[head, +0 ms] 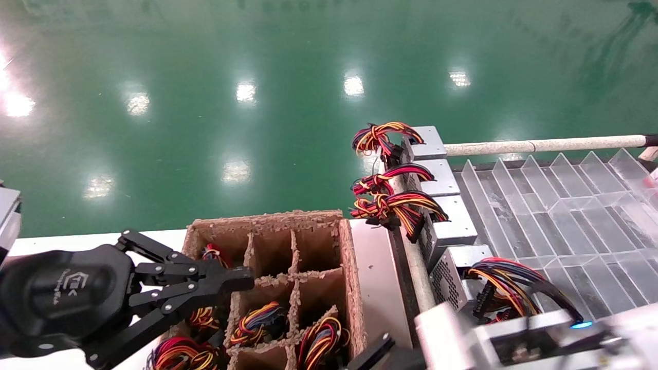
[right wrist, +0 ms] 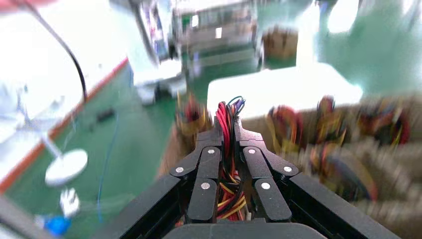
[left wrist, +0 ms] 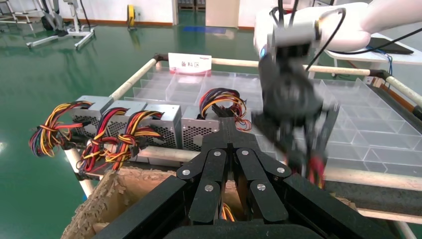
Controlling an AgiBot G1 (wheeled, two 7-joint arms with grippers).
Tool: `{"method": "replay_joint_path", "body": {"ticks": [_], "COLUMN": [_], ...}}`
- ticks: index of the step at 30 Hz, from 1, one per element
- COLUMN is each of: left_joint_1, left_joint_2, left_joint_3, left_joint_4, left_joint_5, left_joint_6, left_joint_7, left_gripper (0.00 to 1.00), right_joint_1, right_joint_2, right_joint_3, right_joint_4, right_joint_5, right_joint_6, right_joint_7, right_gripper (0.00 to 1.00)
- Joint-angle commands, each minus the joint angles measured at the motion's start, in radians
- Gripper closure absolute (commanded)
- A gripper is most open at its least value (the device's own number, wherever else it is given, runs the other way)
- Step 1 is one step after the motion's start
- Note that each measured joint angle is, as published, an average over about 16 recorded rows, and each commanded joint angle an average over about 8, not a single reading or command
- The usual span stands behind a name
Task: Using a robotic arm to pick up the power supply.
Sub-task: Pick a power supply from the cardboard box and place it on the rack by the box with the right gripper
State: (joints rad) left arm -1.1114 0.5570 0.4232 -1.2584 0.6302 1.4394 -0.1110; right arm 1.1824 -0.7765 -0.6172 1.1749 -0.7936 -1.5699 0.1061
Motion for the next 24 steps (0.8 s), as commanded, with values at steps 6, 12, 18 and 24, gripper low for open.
{"method": "replay_joint_path", "body": {"ticks": [6, 12, 18, 24], "left_joint_1": [0.0, 0.0, 0.0, 0.0], "left_joint_2": [0.0, 0.0, 0.0, 0.0], "left_joint_3": [0.0, 0.0, 0.0, 0.0], "left_joint_4": [0.0, 0.0, 0.0, 0.0], "left_joint_5": [0.0, 0.0, 0.0, 0.0], "left_joint_6": [0.0, 0.0, 0.0, 0.0], "left_joint_7": [0.0, 0.0, 0.0, 0.0], "left_gripper": [1.0, 1.0, 1.0, 1.0], "right_joint_1": [0.002, 0.051, 0.077, 0.032], "right_joint_2": [0.059, 0.139, 0.247, 0.384], "right_joint_3": [0.06, 0.117, 0.175, 0.221], "right_joint_4": [0.039, 0.076, 0.119, 0.158], "right_joint_5": [0.211, 0.312, 0.373, 0.415], "right_joint_6": [-0.001, 0.01, 0.03, 0.056], "right_joint_7": [0.036, 0.057, 0.075, 0.078], "right_gripper": [1.0, 1.0, 1.0, 1.0]}}
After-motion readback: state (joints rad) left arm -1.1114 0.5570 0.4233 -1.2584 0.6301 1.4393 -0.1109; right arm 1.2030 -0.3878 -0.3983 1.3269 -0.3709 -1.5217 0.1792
